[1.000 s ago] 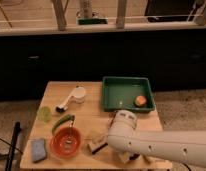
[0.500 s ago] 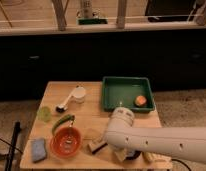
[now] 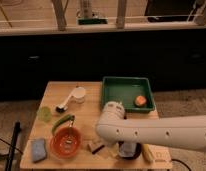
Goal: Place eraser in paper cup
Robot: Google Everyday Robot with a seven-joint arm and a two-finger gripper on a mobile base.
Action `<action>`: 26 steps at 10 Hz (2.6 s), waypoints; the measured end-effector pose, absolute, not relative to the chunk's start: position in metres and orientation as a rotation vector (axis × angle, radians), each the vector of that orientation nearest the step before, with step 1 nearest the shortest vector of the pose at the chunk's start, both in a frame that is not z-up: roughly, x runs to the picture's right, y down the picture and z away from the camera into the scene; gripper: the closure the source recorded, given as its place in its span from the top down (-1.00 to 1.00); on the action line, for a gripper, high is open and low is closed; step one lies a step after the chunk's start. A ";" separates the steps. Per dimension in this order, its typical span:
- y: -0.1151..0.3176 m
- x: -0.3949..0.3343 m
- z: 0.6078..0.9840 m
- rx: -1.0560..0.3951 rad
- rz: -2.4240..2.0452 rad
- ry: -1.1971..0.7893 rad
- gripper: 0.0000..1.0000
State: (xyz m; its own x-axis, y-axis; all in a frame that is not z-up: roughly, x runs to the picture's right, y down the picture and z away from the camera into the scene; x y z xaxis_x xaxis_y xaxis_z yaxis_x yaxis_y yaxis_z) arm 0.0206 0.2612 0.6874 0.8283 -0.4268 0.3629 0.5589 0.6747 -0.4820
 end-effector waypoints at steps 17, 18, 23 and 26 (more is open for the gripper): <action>0.288 -0.002 0.751 -0.689 -0.343 -0.340 0.60; 0.289 0.001 0.754 -0.687 -0.340 -0.336 0.60; 0.294 -0.002 0.773 -0.697 -0.356 -0.342 0.59; 0.295 -0.009 0.778 -0.701 -0.377 -0.348 0.09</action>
